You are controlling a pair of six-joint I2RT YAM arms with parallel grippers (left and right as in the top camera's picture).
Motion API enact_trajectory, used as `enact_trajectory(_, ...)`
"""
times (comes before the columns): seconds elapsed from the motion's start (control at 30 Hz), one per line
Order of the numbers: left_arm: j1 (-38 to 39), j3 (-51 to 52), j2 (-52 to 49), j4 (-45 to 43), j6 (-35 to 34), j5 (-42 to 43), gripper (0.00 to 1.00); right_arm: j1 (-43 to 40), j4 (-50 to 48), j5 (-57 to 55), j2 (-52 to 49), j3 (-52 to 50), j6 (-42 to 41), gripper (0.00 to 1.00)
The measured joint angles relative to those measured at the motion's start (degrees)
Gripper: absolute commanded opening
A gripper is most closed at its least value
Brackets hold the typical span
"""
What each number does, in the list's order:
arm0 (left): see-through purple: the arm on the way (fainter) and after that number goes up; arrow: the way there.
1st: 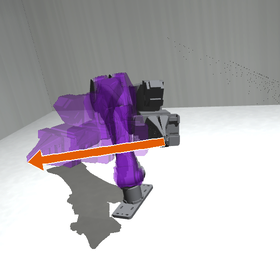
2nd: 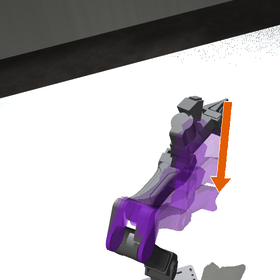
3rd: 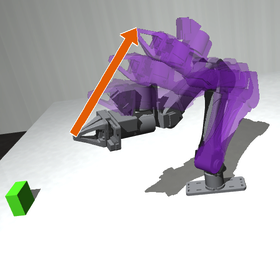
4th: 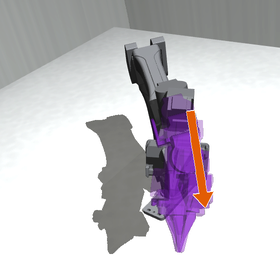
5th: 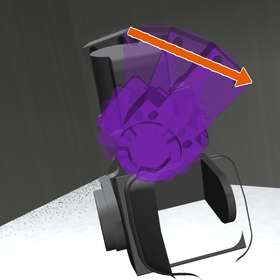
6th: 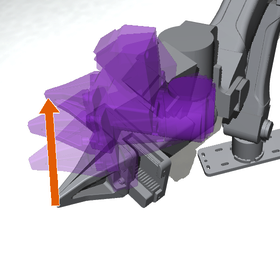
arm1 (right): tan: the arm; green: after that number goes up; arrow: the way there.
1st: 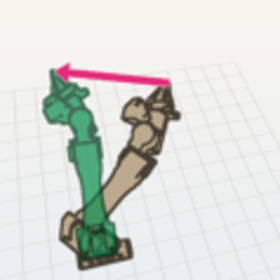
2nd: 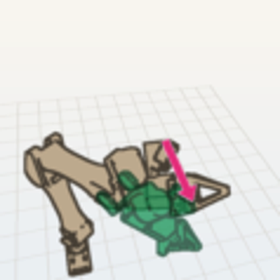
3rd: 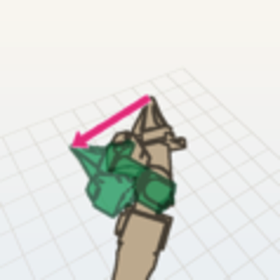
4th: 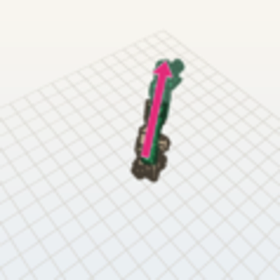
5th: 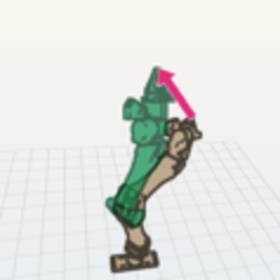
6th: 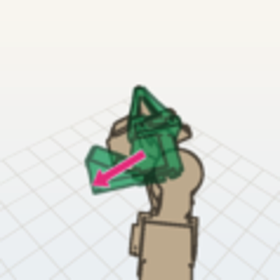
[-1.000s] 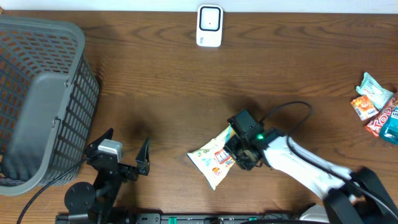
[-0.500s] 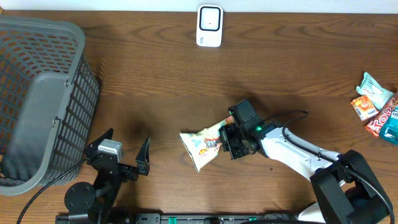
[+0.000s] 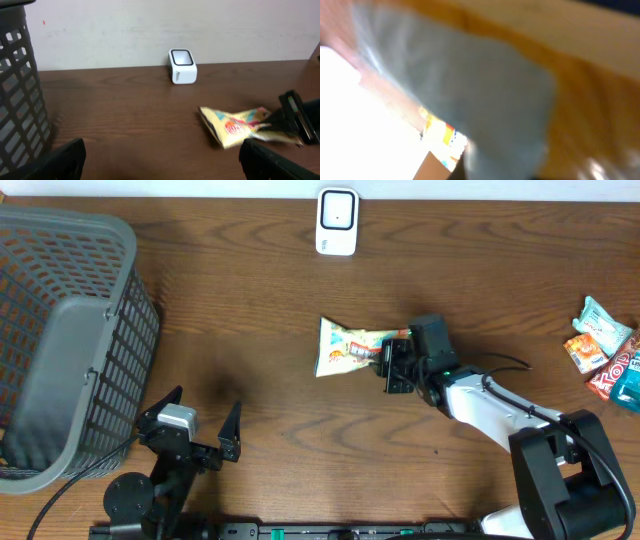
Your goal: Scan the item barcode
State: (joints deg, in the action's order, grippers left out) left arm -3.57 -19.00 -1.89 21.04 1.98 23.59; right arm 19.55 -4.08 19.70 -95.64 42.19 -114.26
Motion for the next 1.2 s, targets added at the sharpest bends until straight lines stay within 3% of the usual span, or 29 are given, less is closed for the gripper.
enact_trajectory(0.07, 0.00, 0.00, 0.00, 0.02, 0.00, 0.00, 0.98, -1.22, -6.58, 1.40, -0.11, -0.42, 5.86, 0.03)
enact_trajectory(0.13, 0.00, 0.00, 0.00, 0.00, 0.00, 0.00, 0.98, -2.29, -14.62, 5.01, -0.35, -0.61, 12.57, 0.11)
enact_trajectory(0.23, 0.00, 0.00, 0.00, 0.04, 0.00, 0.00, 0.98, -3.56, -30.95, 13.27, -0.44, -0.70, 20.94, 0.36)
enact_trajectory(0.27, 0.00, 0.00, 0.00, 0.07, 0.00, 0.00, 0.98, -3.74, -36.98, 16.46, -0.42, -0.57, 22.75, 0.57)
enact_trajectory(0.37, 0.00, 0.00, 0.00, 0.02, 0.00, -0.02, 0.98, -3.74, -50.84, 23.15, -0.39, -0.37, 25.53, 0.82)
enact_trajectory(0.4, 0.00, 0.00, 0.00, 0.02, 0.00, 0.00, 0.98, -3.65, -54.77, 25.20, -0.33, -0.26, 26.53, 0.99)
enact_trajectory(0.53, 0.00, 0.00, 0.00, 0.02, 0.00, 0.00, 0.98, -2.67, -66.86, 30.23, -0.24, -0.24, 33.14, 0.99)
enact_trajectory(0.63, 0.00, 0.00, 0.00, 0.00, 0.00, -0.02, 0.98, -1.49, -67.08, 33.55, 0.26, -0.26, 48.65, 0.99)
enact_trajectory(0.7, 0.00, 0.00, 0.00, 0.02, 0.00, -0.02, 0.98, -0.83, -59.10, 35.10, 0.98, -0.17, 62.12, 0.99)
enact_trajectory(0.73, 0.00, 0.00, 0.00, 0.00, 0.00, 0.00, 0.98, -0.72, -58.05, 35.12, 1.20, -0.15, 63.36, 0.99)
enact_trajectory(0.87, 0.00, 0.00, 0.00, 0.04, 0.00, 0.00, 0.98, -0.66, -39.30, 31.71, 1.55, -0.22, 84.46, 0.99)
enact_trajectory(1.07, 0.00, 0.00, 0.00, 0.04, 0.00, 0.00, 0.98, 3.50, -16.87, 12.48, 4.35, -0.26, 109.33, 0.99)
enact_trajectory(1.2, 0.00, 0.00, 0.00, 0.00, 0.00, 0.00, 0.98, 8.72, -13.73, -2.75, 7.56, -0.02, 120.87, 0.99)
